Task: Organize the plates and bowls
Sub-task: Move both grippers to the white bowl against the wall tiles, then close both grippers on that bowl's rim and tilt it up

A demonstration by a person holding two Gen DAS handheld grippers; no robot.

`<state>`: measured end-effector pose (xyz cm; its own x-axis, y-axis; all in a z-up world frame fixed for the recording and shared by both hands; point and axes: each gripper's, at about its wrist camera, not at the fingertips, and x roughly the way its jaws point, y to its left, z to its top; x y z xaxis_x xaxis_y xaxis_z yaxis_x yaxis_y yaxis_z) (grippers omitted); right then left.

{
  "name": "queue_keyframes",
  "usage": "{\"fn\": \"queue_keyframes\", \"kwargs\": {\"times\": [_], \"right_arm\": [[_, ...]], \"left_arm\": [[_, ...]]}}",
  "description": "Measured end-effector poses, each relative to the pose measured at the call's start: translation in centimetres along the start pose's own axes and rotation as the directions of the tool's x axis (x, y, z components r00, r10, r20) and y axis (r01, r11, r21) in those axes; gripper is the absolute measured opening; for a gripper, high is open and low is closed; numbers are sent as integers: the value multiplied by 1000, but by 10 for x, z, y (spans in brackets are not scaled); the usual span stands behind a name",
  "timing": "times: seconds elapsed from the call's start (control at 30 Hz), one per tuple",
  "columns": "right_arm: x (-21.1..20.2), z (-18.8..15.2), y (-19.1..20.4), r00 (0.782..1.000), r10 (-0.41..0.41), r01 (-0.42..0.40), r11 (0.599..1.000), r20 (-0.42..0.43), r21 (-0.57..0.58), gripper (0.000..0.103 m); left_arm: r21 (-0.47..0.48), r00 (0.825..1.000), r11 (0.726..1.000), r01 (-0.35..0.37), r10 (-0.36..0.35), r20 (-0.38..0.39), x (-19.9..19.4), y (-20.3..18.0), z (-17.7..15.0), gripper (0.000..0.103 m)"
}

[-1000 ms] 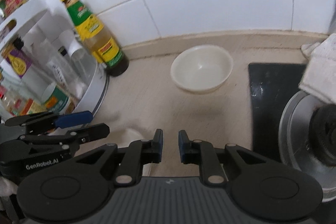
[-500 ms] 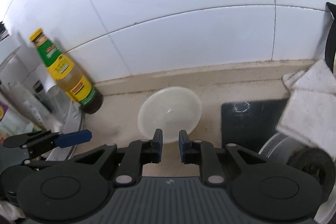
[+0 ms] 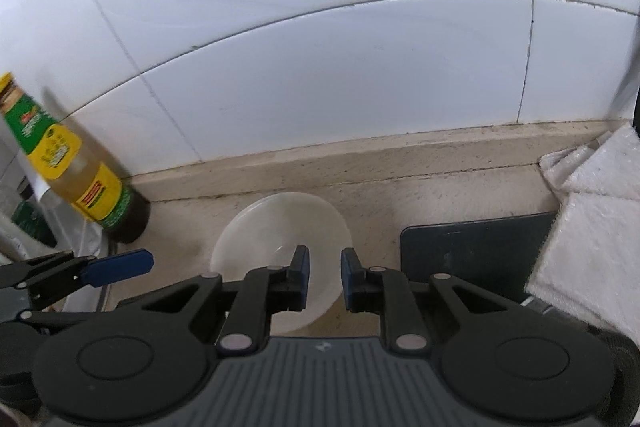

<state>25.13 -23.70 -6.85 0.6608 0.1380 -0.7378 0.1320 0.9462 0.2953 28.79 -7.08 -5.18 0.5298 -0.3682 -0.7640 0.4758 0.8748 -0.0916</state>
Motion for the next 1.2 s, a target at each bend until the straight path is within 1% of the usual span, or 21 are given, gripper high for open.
{"fn": "queue_keyframes", "kwargs": {"times": [0.07,0.13,0.17,0.5,1.03,1.13,1.17,1.2], "right_arm": [[5,2,-2,1000,-3,3,1000,-4,7,18],[9,3,-4,1000,-4,4,1000,-9,7,23],[11,4,-5,1000,-3,3,1000,-8,5,23],[31,7,-15,999,-6,7,1000,-32,22,23],[48,4,-17,998,9,-8,1000,-61,19,23],[51,4,-19,998,17,-15,999,-67,30,23],[51,4,-19,997,22,-20,999,-68,32,23],[52,4,-19,997,25,-23,999,-68,31,23]], "left_arm": [[-12,1000,1000,9,-9,-8,6,2,3,65],[-26,1000,1000,15,-15,-17,13,3,5,65],[-31,1000,999,18,-18,-21,16,3,6,65],[-34,999,999,20,-22,-48,36,2,7,65],[-36,998,999,25,-27,-54,50,1,7,65],[-34,998,999,26,-28,-54,52,1,7,63],[-34,997,999,27,-30,-72,53,1,7,62],[-30,997,999,25,-27,-71,53,1,7,60]]}}
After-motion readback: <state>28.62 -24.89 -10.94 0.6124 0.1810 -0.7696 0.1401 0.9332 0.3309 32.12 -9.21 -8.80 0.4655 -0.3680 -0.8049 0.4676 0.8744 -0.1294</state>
